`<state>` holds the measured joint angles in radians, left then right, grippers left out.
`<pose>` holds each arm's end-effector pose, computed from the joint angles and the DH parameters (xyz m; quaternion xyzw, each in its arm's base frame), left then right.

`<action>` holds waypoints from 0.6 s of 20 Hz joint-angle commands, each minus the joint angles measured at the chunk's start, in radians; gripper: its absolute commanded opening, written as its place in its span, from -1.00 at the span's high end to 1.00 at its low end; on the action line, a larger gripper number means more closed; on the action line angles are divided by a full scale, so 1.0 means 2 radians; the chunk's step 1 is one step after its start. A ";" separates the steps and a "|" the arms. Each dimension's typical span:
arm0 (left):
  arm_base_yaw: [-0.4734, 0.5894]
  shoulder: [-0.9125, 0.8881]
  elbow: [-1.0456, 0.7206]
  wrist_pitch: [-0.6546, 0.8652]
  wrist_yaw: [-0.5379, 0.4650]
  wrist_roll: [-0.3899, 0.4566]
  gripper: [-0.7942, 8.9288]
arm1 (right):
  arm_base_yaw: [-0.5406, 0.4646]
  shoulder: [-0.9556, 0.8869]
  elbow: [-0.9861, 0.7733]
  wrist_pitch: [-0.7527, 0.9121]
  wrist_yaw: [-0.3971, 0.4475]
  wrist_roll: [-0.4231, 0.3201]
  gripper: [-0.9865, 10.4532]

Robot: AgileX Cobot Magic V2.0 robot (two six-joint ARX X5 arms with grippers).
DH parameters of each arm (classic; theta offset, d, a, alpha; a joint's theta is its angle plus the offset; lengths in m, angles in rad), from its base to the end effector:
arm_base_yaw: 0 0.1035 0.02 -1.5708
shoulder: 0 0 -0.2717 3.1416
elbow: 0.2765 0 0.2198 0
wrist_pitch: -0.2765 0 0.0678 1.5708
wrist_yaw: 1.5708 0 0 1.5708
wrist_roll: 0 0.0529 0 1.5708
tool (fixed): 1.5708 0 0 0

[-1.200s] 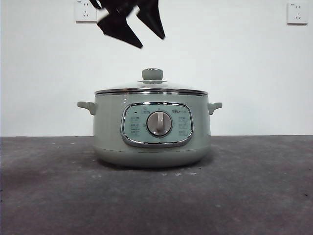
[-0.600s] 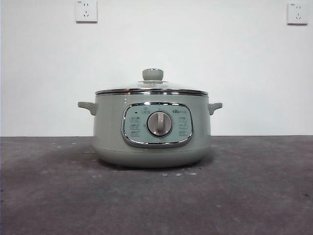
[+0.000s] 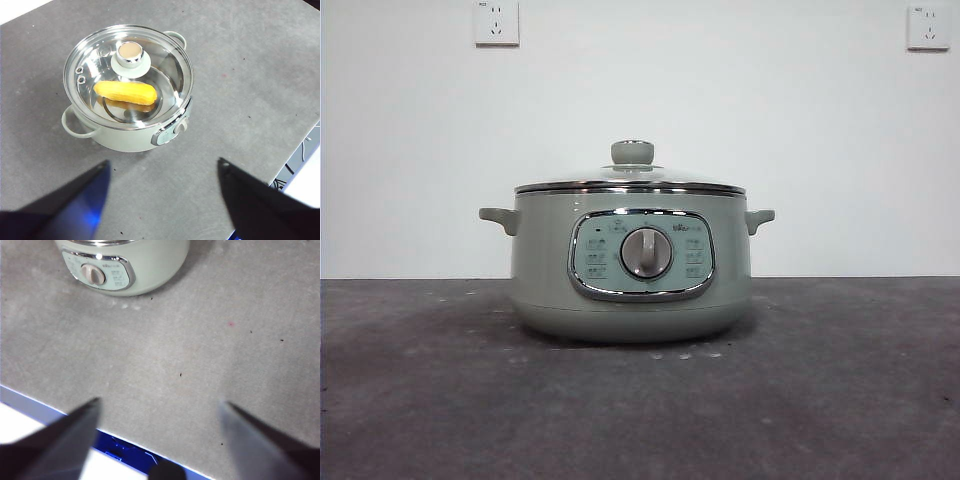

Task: Pick up the corn,open the lid,put the corn in the pot,close the lid

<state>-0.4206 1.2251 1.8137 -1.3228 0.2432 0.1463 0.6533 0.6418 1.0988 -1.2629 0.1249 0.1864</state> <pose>0.1399 -0.0765 0.4466 0.0962 0.3343 -0.3294 0.8777 0.0429 0.0245 0.3265 -0.0655 0.3836 0.2054 0.8980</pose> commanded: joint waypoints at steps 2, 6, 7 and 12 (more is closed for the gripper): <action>0.001 0.002 -0.002 0.002 0.002 -0.002 0.85 | 0.001 0.002 -0.003 0.003 -0.001 -0.003 0.84; 0.002 0.002 -0.002 0.002 -0.001 -0.002 0.85 | 0.001 0.002 -0.003 0.003 0.003 0.009 0.83; 0.002 0.002 -0.002 0.002 -0.001 -0.002 0.85 | 0.001 0.002 -0.003 0.003 0.003 0.009 0.83; 0.002 0.002 -0.002 0.002 -0.001 -0.004 0.84 | 0.001 0.002 -0.003 0.003 0.013 0.009 0.83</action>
<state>-0.4206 1.2266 1.8137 -1.3228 0.2424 0.1452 0.6533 0.6456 1.0988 -1.2629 0.1482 0.1951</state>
